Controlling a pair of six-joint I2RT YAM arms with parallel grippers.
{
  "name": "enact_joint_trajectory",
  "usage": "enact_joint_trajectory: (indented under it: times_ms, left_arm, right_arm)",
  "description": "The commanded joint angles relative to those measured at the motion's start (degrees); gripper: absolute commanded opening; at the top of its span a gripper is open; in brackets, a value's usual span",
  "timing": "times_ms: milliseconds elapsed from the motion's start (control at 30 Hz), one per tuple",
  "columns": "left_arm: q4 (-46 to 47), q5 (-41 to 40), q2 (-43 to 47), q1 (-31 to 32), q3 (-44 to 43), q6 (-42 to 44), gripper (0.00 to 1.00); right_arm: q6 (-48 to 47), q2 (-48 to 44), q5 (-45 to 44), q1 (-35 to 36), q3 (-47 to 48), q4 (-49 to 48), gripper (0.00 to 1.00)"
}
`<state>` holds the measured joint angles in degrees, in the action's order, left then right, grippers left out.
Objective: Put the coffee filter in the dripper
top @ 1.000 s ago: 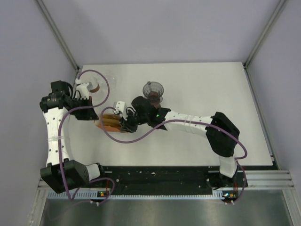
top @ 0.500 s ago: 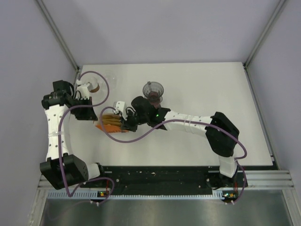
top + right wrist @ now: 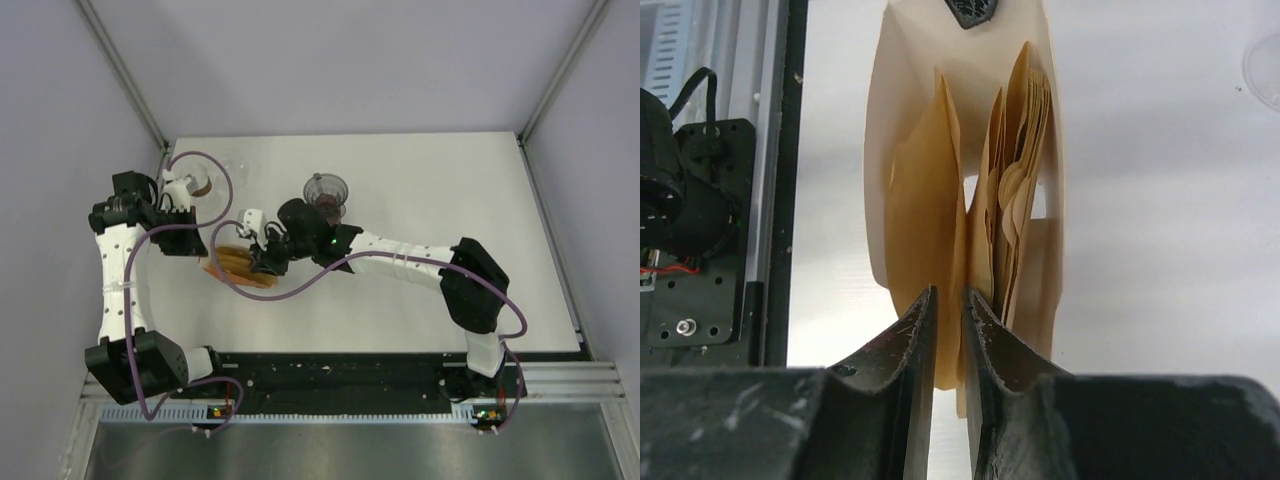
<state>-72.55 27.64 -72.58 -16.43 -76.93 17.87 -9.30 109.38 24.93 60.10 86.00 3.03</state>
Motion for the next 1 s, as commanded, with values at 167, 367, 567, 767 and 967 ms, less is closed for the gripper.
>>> enact_joint_trajectory:
  times_ms: [167,367,567,767,967]
  left_arm:
    - [1.0,2.0,1.5,0.3,0.1,-0.4,0.00]
    - [1.1,1.5,1.0,0.3,0.2,-0.4,0.00]
    - [1.0,2.0,1.4,0.3,-0.2,-0.4,0.00]
    - [1.0,2.6,1.8,0.3,0.0,0.1,0.00]
    - [0.9,3.7,2.3,0.3,0.1,0.2,0.00]
  right_arm:
    - [1.0,2.2,3.3,-0.3,2.8,0.0,0.17]
    - [-0.1,0.3,0.7,0.0,1.1,0.5,0.19]
    - [0.9,1.5,-3.1,-0.1,1.1,-0.1,0.27]
    - [2.2,3.6,-5.4,0.0,2.8,-0.9,0.31]
    - [3.2,6.1,-4.0,-0.1,4.4,-1.1,0.26]
